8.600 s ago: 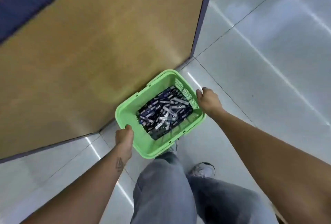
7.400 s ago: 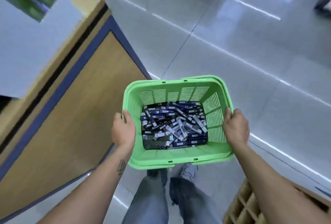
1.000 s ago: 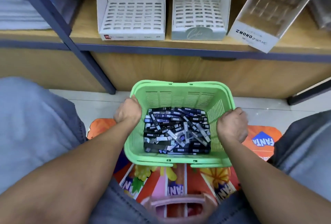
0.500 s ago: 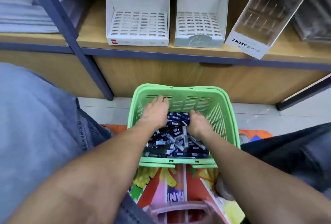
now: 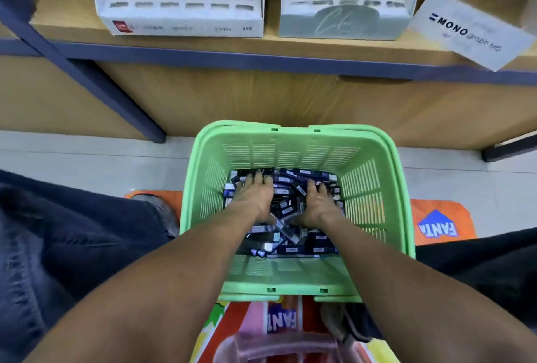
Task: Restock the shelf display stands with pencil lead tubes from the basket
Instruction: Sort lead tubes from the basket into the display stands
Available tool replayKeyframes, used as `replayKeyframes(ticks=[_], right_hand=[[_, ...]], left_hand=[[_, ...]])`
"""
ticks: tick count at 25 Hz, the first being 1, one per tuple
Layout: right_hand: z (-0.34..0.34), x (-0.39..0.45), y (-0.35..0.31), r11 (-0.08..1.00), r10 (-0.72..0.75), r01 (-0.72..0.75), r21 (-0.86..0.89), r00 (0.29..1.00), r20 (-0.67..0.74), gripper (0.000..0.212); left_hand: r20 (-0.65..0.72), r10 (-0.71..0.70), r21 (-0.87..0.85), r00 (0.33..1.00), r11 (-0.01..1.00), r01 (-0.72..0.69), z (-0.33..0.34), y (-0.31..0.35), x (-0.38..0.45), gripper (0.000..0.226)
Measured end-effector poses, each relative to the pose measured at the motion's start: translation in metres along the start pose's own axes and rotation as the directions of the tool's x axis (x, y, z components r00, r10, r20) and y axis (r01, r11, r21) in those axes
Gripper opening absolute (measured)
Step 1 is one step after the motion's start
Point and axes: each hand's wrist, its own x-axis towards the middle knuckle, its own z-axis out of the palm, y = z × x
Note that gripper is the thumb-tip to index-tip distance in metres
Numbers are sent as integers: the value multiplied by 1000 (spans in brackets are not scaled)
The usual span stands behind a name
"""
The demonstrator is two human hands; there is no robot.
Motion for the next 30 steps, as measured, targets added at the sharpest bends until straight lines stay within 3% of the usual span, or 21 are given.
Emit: replayKeyframes(ticks=[5, 8, 12, 14, 17, 19, 24, 30], right_hand=[[16, 9, 1, 999, -37, 39, 36, 999, -37, 125], [24, 10, -3, 989, -57, 63, 131, 997, -56, 121], [25, 10, -10, 948, 37, -19, 319, 998, -51, 96], [23, 10, -13, 918, 67, -49, 394, 997, -31, 86], [22, 9, -18, 854, 80, -66, 516, 997, -5, 76], [24, 8, -19, 781, 82, -75, 620, 996, 17, 64], [25, -2, -17, 495, 19, -106, 863, 994, 112, 74], [22, -13, -18, 380, -125, -19, 925, 990, 72, 50]], left_hand=[[-3, -20, 59, 1000, 998, 20, 19, 2, 13, 130], [1, -55, -89, 998, 995, 55, 23, 4, 17, 121], [-1, -157, -352, 988, 924, 146, 25, 2, 17, 115], [24, -194, -342, 981, 920, 191, 24, 0, 17, 113], [11, -208, -229, 978, 952, 205, 22, -1, 18, 72], [42, -191, -304, 981, 932, 195, 23, -1, 18, 60], [183, -187, -720, 965, 644, 261, 17, 6, 16, 49], [175, -194, -923, 965, 308, 229, 20, 8, 14, 48]])
